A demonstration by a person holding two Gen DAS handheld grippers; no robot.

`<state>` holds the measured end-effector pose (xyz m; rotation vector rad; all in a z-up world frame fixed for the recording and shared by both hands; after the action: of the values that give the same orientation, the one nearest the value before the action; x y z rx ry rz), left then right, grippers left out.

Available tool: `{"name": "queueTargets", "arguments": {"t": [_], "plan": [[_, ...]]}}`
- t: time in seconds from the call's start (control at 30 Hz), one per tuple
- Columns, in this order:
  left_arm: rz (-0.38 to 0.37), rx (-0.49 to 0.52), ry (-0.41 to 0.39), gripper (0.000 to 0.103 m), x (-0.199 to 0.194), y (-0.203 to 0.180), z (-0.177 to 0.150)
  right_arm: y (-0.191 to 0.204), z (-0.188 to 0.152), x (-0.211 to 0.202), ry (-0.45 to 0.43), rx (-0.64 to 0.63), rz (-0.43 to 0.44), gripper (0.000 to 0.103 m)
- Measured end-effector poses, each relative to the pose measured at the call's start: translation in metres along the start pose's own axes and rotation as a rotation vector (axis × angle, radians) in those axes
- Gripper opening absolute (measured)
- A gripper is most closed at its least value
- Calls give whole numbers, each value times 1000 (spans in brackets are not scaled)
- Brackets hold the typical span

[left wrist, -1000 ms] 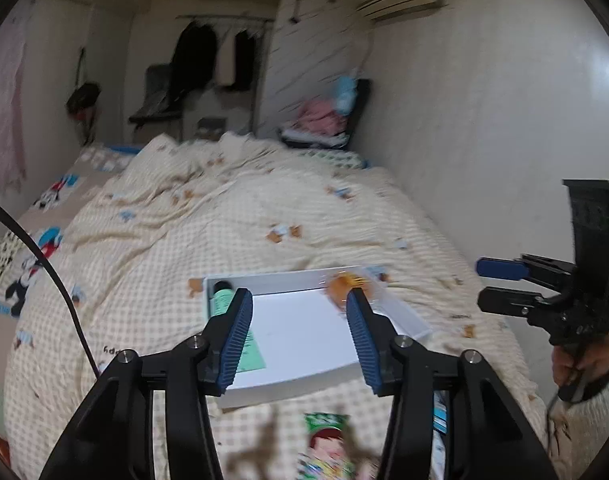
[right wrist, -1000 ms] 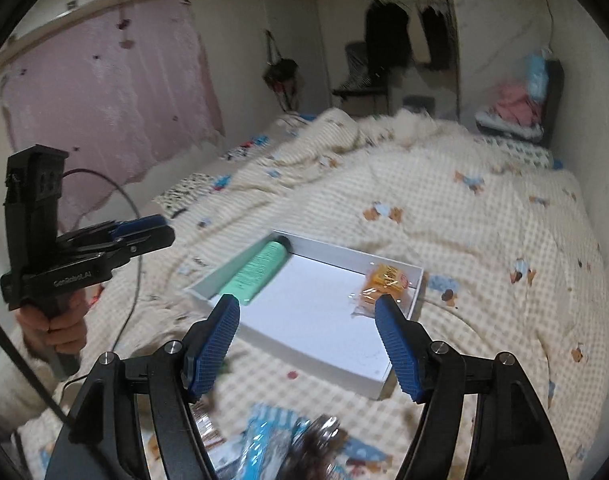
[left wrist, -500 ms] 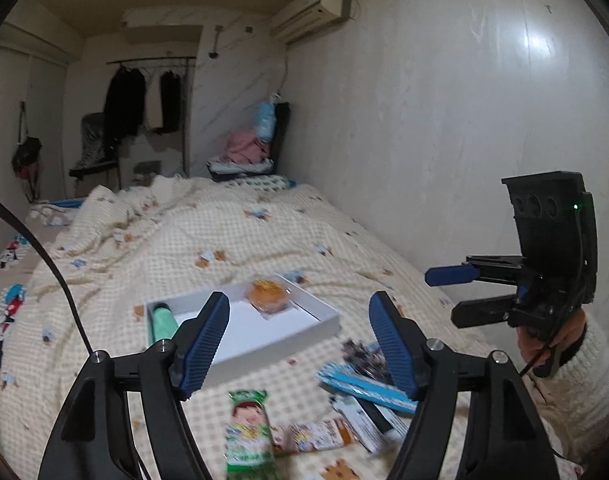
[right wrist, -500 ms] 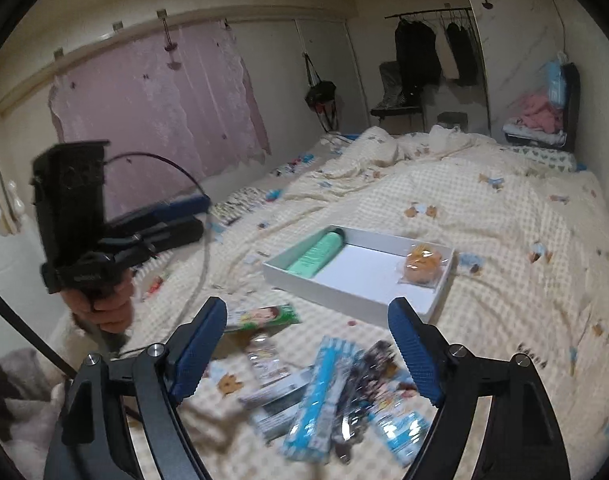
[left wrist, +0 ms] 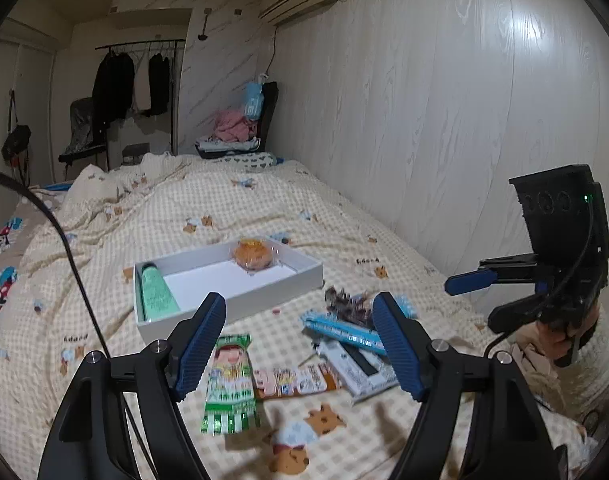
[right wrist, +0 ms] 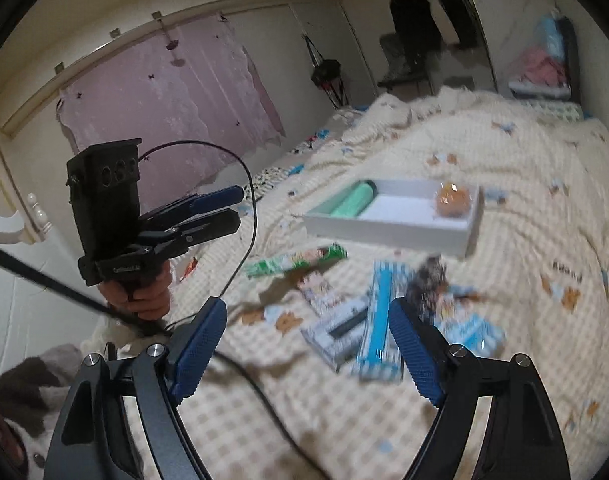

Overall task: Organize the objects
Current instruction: 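Withdraw both grippers and move the left gripper toward the green snack pack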

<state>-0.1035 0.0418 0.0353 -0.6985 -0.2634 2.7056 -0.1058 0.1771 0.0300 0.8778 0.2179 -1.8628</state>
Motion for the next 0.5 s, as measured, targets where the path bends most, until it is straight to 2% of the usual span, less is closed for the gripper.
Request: {"name": "queueTargets", "arguments": {"t": [0.13, 0.33, 0.5], "plan": [[-9, -45, 23, 80, 1, 6, -14, -9, -12, 2, -17, 22, -13, 84], [-20, -119, 36, 80, 0, 18, -27, -12, -14, 7, -104, 71, -6, 84], [-18, -114, 42, 80, -1, 16, -32, 4, -21, 17, -96, 38, -9, 84]]}}
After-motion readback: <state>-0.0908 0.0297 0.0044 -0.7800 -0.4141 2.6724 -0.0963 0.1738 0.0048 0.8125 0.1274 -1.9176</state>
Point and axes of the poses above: each gripper's, at about its wrist camera, not at the fingertips, and x roughly the way its jaws point, y to its left, z to its top, the point moved 9 cm from there along x, roughly the way its jaws point, and after that the axes turned 14 degrees about -z, right-handed, at the moved point
